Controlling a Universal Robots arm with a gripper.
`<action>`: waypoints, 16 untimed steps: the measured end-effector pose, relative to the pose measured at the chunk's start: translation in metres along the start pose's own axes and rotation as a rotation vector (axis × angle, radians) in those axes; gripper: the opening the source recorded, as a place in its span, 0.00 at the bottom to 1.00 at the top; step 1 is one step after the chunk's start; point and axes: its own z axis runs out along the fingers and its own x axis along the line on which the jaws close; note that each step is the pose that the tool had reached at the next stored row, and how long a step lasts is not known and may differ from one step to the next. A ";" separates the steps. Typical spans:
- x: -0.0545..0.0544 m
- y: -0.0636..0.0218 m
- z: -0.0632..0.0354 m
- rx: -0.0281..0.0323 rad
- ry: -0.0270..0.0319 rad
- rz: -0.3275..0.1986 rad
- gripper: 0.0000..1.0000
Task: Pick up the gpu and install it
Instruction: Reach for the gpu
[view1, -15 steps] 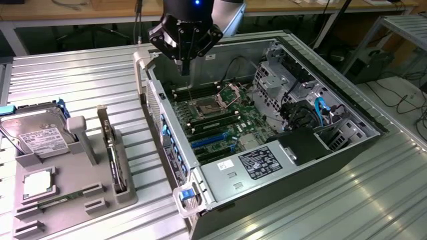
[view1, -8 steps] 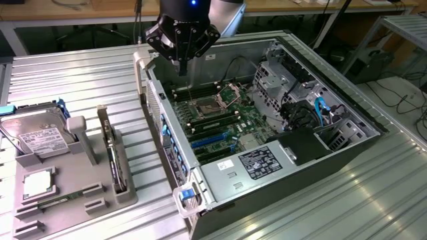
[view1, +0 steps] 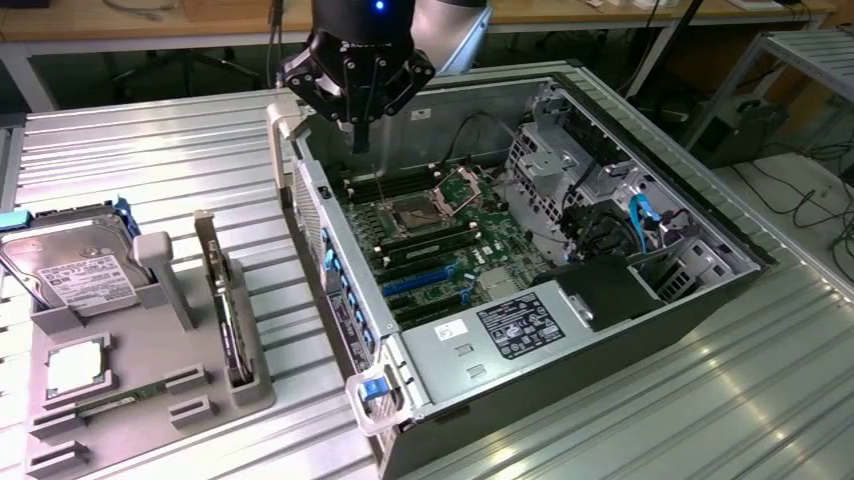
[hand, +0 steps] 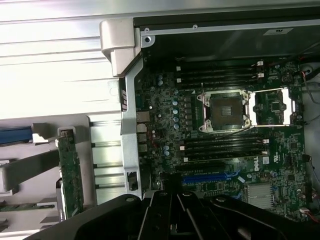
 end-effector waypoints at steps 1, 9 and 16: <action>0.001 -0.0001 0.0000 0.0000 0.0000 0.000 0.11; 0.007 -0.0008 -0.0001 0.0000 0.0000 0.000 0.11; 0.010 -0.0011 -0.0001 0.0000 0.0000 0.000 0.11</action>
